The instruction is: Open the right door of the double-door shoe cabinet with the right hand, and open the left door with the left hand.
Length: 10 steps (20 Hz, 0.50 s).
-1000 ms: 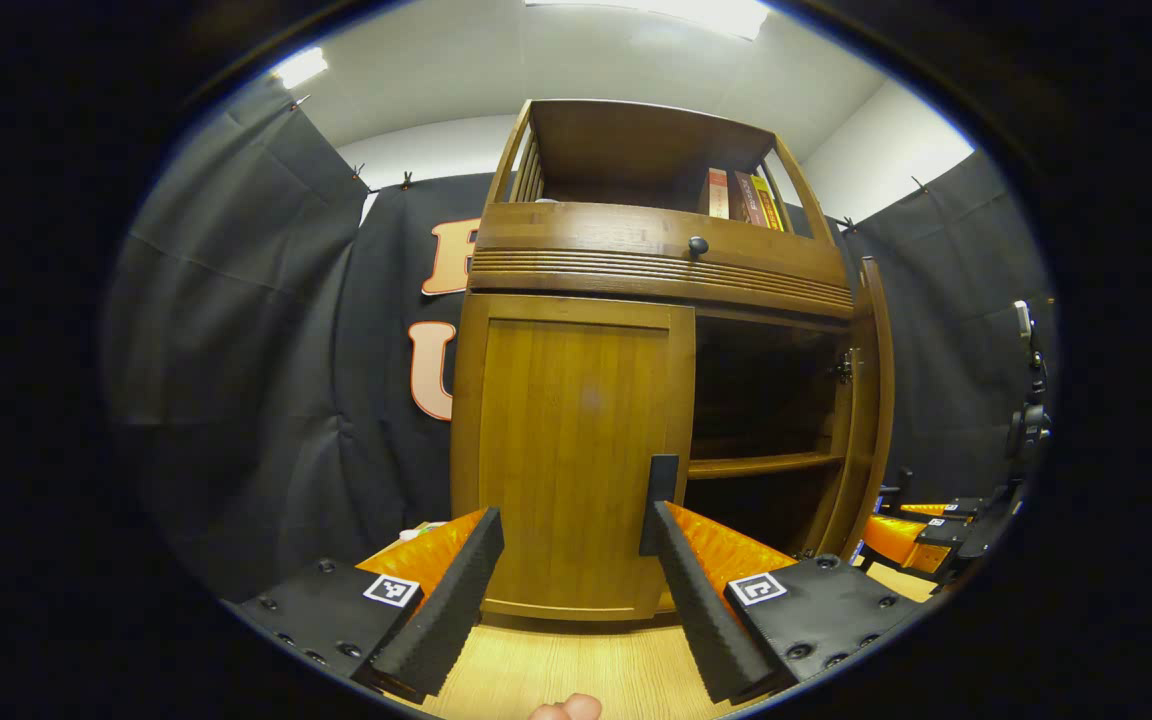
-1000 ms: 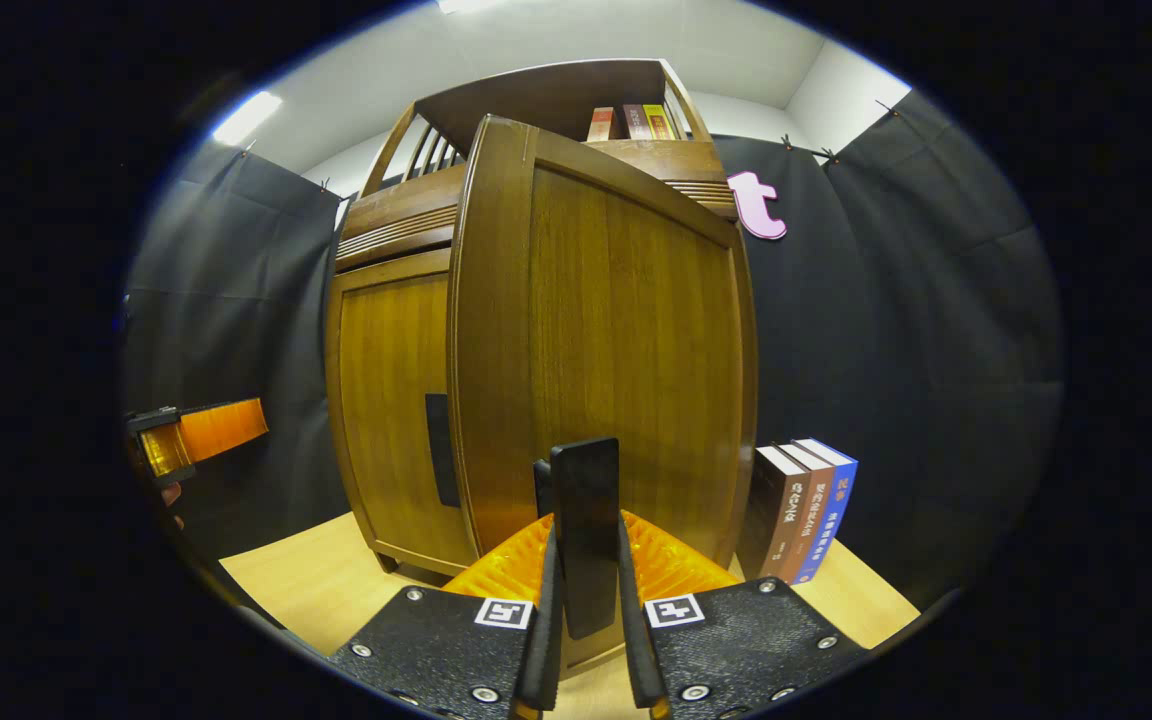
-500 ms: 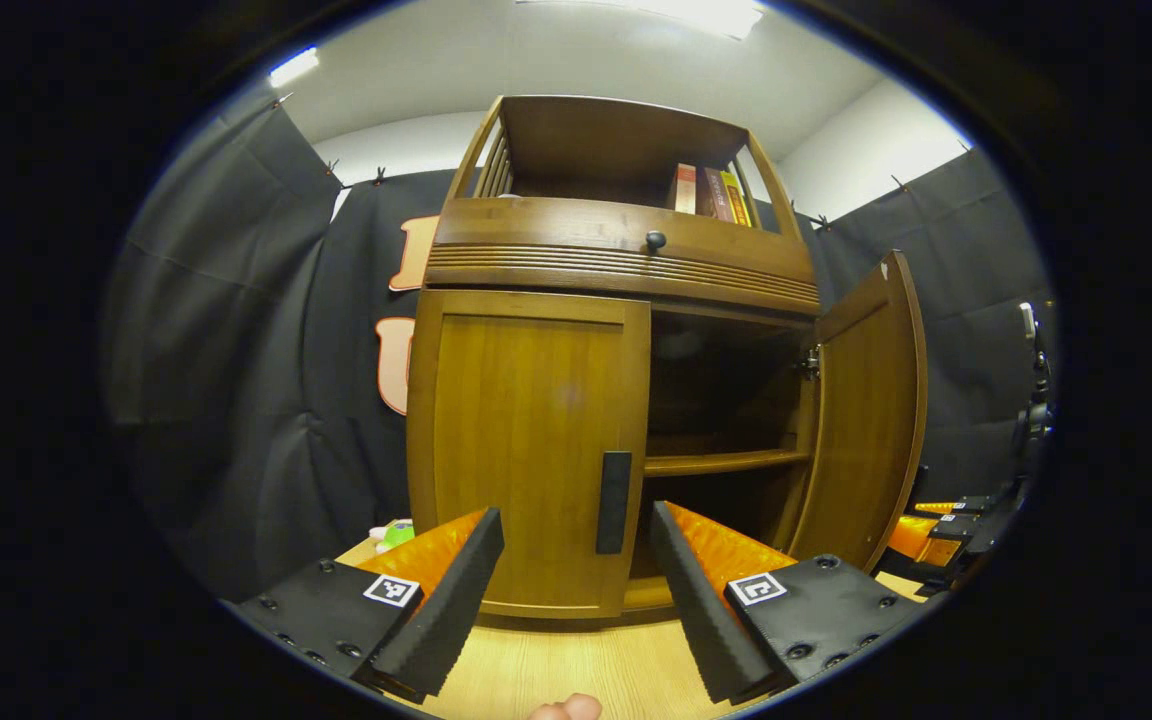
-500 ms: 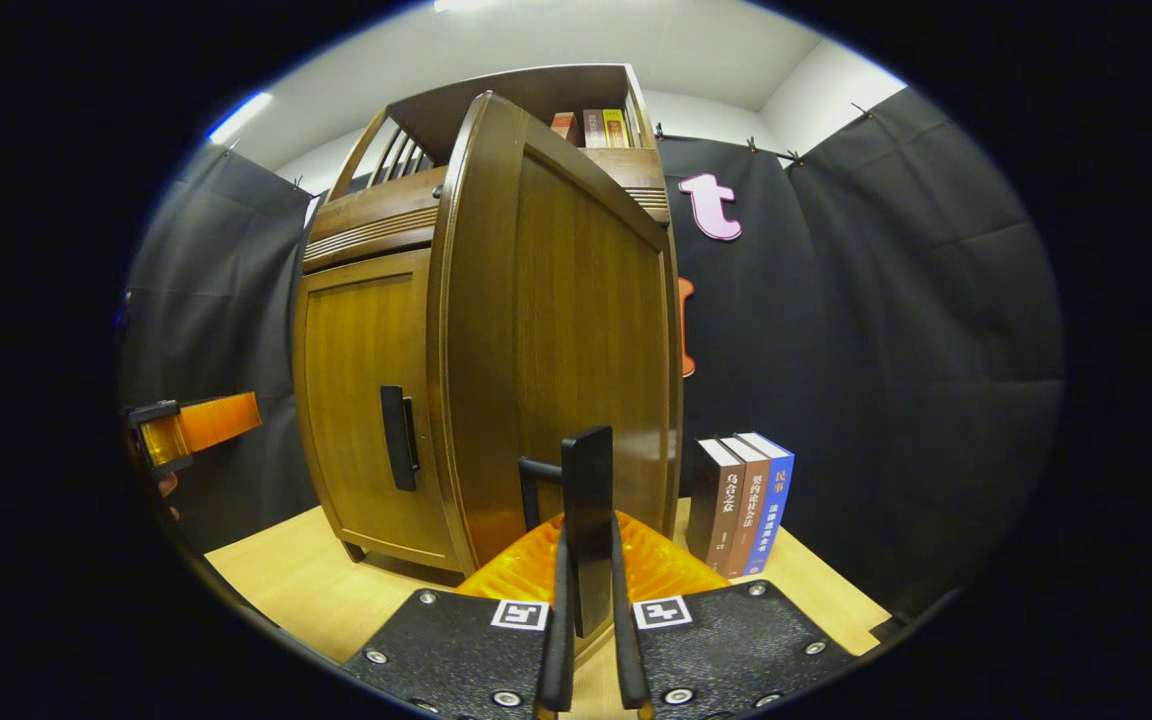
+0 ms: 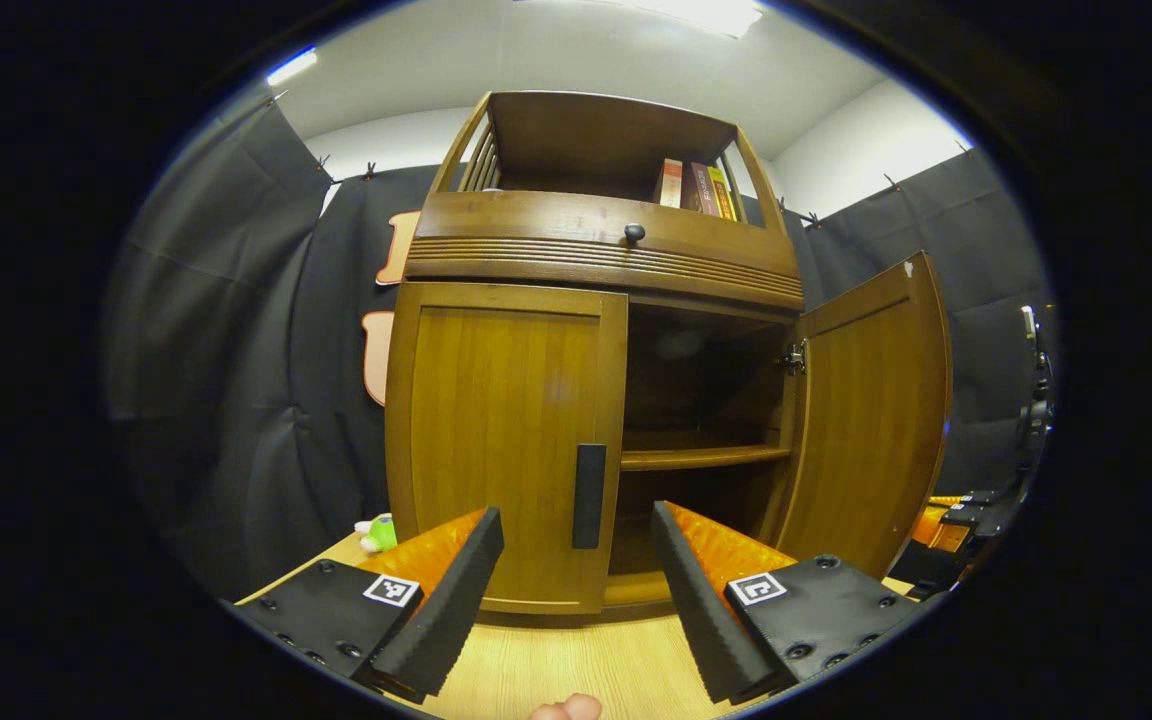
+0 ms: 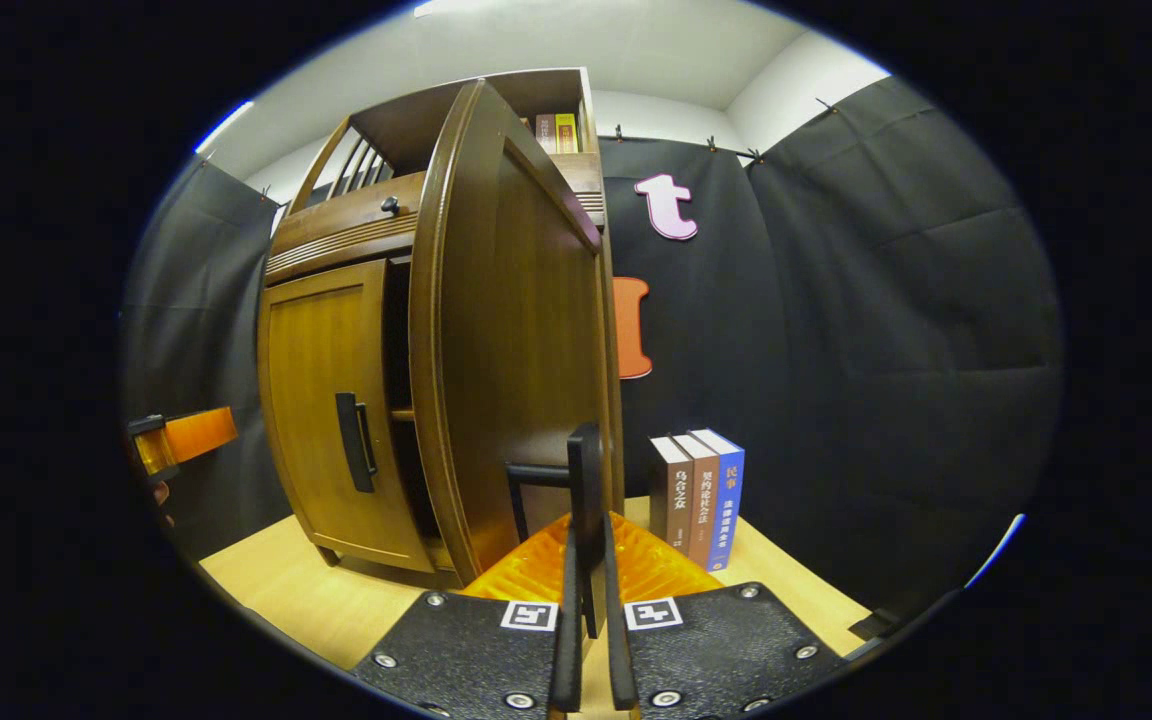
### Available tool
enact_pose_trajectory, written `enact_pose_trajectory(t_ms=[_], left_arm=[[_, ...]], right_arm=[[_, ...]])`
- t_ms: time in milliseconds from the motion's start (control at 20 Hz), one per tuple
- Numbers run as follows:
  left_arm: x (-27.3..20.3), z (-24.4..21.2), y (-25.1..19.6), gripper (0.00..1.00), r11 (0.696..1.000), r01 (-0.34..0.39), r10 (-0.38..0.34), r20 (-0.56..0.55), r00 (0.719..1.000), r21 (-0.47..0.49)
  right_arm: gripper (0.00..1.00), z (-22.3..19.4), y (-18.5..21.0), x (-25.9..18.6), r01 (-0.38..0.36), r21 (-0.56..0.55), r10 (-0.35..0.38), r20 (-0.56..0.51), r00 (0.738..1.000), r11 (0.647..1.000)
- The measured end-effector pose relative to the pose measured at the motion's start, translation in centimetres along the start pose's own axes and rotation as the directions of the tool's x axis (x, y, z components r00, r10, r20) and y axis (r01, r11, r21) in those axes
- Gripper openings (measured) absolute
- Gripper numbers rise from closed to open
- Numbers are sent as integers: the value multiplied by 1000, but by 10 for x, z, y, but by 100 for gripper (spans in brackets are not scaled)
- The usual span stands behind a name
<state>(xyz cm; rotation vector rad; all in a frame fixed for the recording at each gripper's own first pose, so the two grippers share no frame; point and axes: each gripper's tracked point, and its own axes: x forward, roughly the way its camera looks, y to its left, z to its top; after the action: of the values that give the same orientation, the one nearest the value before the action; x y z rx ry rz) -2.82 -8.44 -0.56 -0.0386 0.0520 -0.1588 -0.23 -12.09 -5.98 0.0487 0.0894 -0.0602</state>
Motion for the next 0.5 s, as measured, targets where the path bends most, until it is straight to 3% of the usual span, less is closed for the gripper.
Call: enact_pose_trajectory(t_ms=[250, 500], left_arm=[[0, -4, -4, 94, 1000, 4, -4, -4, 1000, -15], [0, -5, -4, 94, 1000, 0, 0, 2, 1000, -18]], right_arm=[[6, 1, -21, 0, -15, 28, 15, 10, 1000, 999], [6, -2, -39, -4, -91, 29, 91, -5, 996, 995]])
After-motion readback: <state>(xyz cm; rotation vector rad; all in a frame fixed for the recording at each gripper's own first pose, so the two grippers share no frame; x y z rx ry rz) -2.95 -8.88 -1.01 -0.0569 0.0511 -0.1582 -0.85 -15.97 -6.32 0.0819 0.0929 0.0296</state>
